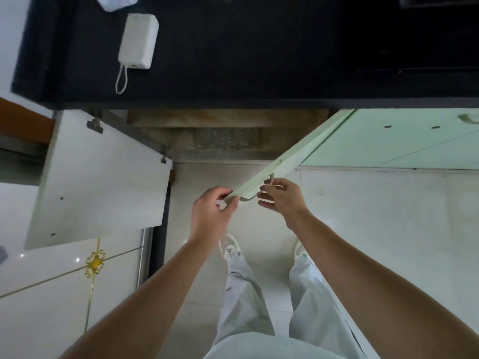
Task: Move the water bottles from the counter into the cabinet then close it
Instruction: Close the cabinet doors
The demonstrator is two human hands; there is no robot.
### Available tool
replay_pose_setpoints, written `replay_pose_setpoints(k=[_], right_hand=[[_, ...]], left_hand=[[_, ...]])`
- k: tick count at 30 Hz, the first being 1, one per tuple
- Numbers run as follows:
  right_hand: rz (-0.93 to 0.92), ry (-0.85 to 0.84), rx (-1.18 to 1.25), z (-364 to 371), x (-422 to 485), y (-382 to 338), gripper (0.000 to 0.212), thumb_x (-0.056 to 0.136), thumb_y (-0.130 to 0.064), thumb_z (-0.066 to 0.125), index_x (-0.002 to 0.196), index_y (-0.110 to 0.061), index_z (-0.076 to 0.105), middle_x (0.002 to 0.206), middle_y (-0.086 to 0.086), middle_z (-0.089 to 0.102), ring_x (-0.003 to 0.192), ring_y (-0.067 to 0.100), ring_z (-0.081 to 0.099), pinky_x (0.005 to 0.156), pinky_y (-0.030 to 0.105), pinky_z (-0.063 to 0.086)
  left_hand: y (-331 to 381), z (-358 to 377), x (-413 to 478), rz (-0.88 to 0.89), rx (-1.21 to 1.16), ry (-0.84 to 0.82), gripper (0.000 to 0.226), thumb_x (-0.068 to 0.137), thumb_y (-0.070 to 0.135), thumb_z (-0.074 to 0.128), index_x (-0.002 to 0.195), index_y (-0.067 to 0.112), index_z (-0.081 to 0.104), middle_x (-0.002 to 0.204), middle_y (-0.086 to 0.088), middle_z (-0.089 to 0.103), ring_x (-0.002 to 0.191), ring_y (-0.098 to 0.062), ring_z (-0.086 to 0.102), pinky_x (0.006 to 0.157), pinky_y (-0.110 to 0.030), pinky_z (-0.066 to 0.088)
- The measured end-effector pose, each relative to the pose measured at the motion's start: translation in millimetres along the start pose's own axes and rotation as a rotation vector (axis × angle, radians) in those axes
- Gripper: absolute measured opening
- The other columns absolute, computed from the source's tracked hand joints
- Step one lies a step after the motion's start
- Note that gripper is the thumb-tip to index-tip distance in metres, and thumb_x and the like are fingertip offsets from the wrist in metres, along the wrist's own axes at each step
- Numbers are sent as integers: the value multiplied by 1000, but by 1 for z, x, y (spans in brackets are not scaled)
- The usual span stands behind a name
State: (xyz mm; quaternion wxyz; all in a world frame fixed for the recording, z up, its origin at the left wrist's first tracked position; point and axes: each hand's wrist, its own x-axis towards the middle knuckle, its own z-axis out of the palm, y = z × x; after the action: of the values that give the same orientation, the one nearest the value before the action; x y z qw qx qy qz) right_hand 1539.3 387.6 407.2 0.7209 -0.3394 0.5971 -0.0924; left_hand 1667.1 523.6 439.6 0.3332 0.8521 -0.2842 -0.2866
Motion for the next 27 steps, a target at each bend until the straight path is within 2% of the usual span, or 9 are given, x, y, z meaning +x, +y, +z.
replay_pose_setpoints(k=[5,11,15,19,21,23,27], right_hand=[[-7,27,109,38,15,-20,18,96,-1,59,111,6,66,108,21,72,98,31,73,75,34,63],[50,84,374,81,39,-43,20,97,-5,60,110,8,67,106,19,72,88,23,74,74,29,62],[35,115,391,96,55,-61,16,97,-5,61,106,6,68,106,18,74,91,24,76,75,29,62],[25,125,429,109,71,-79,10,96,-4,62,91,-1,69,92,14,76,84,21,76,86,33,60],[27,136,437,114,78,-86,11,96,-5,63,89,-2,69,92,11,76,83,21,76,87,34,60],[23,145,423,117,83,-92,11,96,-7,63,89,-3,69,93,10,76,84,20,76,82,32,61],[-11,158,310,118,85,-99,8,97,-12,64,91,-8,68,94,5,77,84,17,76,77,30,62]], left_hand=[[-13,-20,51,-99,-73,71,23,84,42,79,93,21,73,88,13,73,88,-4,68,75,-27,55],[-3,-24,105,-180,-244,106,27,86,41,76,102,19,78,94,12,78,89,3,72,81,-19,57],[7,-29,137,-229,-333,113,26,87,36,77,102,15,76,94,10,77,84,11,68,68,-3,47],[16,-34,161,-239,-359,26,18,93,29,66,105,15,69,99,9,72,87,0,64,57,-1,40],[17,-35,171,-192,-387,-48,16,93,20,60,107,15,68,104,8,74,91,-5,64,63,-4,42],[18,-36,180,-155,-423,-109,19,92,14,58,108,18,68,108,12,75,96,-4,66,75,-12,46],[19,-41,189,-113,-336,-176,36,92,20,58,128,23,60,126,20,62,123,1,53,99,-27,42]])
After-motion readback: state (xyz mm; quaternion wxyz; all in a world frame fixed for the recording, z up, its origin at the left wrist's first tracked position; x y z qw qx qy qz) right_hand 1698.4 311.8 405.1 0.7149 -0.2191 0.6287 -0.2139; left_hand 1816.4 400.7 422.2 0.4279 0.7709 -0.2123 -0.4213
